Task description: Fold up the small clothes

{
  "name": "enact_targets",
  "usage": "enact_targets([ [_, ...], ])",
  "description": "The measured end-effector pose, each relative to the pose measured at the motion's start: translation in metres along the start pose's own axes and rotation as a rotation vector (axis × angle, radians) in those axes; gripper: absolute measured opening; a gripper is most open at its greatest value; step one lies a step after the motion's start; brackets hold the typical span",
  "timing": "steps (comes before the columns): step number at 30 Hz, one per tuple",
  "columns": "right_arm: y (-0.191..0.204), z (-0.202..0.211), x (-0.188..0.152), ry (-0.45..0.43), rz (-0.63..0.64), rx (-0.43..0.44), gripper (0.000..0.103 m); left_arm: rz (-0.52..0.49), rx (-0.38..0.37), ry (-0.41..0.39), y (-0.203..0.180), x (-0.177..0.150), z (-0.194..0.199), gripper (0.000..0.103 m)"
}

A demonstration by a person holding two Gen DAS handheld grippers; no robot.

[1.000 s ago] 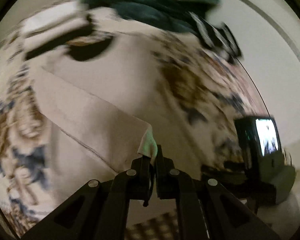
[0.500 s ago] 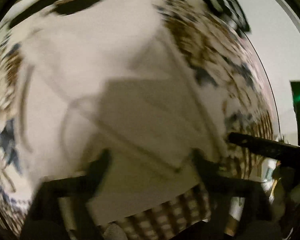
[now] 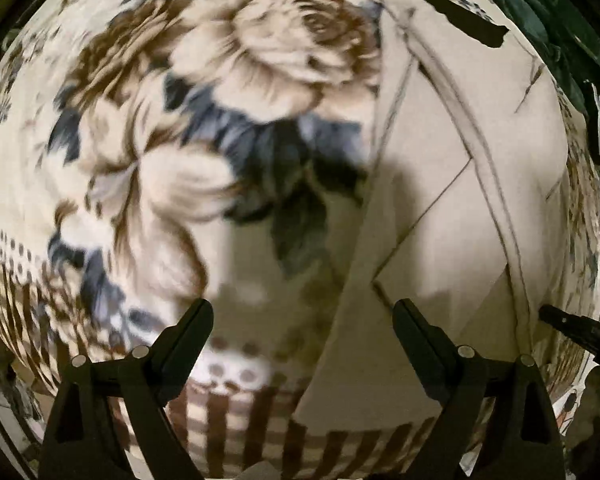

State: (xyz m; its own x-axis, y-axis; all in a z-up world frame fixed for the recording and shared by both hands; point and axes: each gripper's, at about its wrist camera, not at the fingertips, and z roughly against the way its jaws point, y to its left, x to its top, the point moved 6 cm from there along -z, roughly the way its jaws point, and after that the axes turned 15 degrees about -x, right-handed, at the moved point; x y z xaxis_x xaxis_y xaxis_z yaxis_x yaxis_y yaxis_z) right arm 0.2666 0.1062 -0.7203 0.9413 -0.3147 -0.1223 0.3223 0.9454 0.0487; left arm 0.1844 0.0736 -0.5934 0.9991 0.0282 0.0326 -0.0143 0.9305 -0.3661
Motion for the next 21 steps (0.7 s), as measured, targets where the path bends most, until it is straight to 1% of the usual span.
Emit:
enact_targets([
  [2, -0.041, 0.010, -0.016, 0.036, 0.009, -0.003, 0.007, 0.022, -0.016, 0.011, 0.008, -0.011, 0.003, 0.092],
  [3, -0.060, 0.014, -0.022, 0.060, -0.010, 0.013, 0.012, 0.035, -0.029, 0.020, 0.012, -0.017, 0.004, 0.092],
  [4, -0.058, 0.021, -0.015, 0.081, -0.032, 0.022, 0.023, 0.052, -0.053, 0.034, 0.014, -0.024, 0.004, 0.092],
  [5, -0.091, 0.030, -0.022, 0.103, -0.075, 0.039, 0.031, 0.062, -0.074, 0.047, 0.014, -0.030, 0.002, 0.092],
  [6, -0.111, 0.035, -0.023, 0.105, -0.105, 0.049, 0.045, 0.070, -0.098, 0.065, 0.013, -0.035, -0.002, 0.092],
  [7, -0.141, 0.043, -0.027, 0.097, -0.136, 0.047, 0.048, 0.074, -0.134, 0.097, 0.011, -0.043, -0.007, 0.092],
  [9, -0.197, 0.054, -0.038, 0.103, -0.164, 0.019, 0.049, 0.064, -0.171, 0.136, 0.008, -0.051, -0.015, 0.091],
  [10, -0.212, 0.054, -0.041, 0.111, -0.169, 0.014, 0.049, 0.053, -0.194, 0.151, 0.005, -0.057, -0.019, 0.091],
  [11, -0.238, 0.056, -0.049, 0.128, -0.173, 0.016, 0.049, 0.045, -0.207, 0.158, 0.003, -0.061, -0.021, 0.091],
  [12, -0.252, 0.055, -0.051, 0.141, -0.173, 0.021, 0.049, 0.036, -0.217, 0.159, 0.000, -0.064, -0.022, 0.091],
  [13, -0.269, 0.055, -0.050, 0.164, -0.168, 0.033, 0.049, 0.027, -0.222, 0.153, -0.003, -0.067, -0.022, 0.088],
  [15, -0.311, 0.051, -0.066, 0.209, -0.165, 0.057, 0.049, 0.006, -0.228, 0.150, -0.008, -0.073, -0.022, 0.064],
  [16, -0.326, 0.050, -0.067, 0.226, -0.172, 0.081, 0.049, -0.009, -0.213, 0.158, -0.012, -0.074, -0.025, 0.036],
  [17, -0.338, 0.050, -0.071, 0.234, -0.178, 0.098, 0.049, -0.023, -0.192, 0.176, -0.015, -0.078, -0.027, 0.014],
  [18, -0.358, 0.054, -0.078, 0.232, -0.188, 0.112, 0.045, -0.019, -0.209, 0.185, -0.016, -0.080, -0.026, 0.006],
  [19, -0.370, 0.059, -0.085, 0.224, -0.187, 0.130, 0.024, 0.005, -0.234, 0.176, -0.014, -0.083, -0.021, 0.005],
  [20, -0.378, 0.063, -0.090, 0.229, -0.176, 0.133, 0.008, 0.019, -0.242, 0.169, -0.015, -0.085, -0.019, 0.004],
  [21, -0.395, 0.065, -0.098, 0.227, -0.171, 0.136, 0.004, 0.037, -0.258, 0.166, -0.014, -0.086, -0.014, 0.004],
])
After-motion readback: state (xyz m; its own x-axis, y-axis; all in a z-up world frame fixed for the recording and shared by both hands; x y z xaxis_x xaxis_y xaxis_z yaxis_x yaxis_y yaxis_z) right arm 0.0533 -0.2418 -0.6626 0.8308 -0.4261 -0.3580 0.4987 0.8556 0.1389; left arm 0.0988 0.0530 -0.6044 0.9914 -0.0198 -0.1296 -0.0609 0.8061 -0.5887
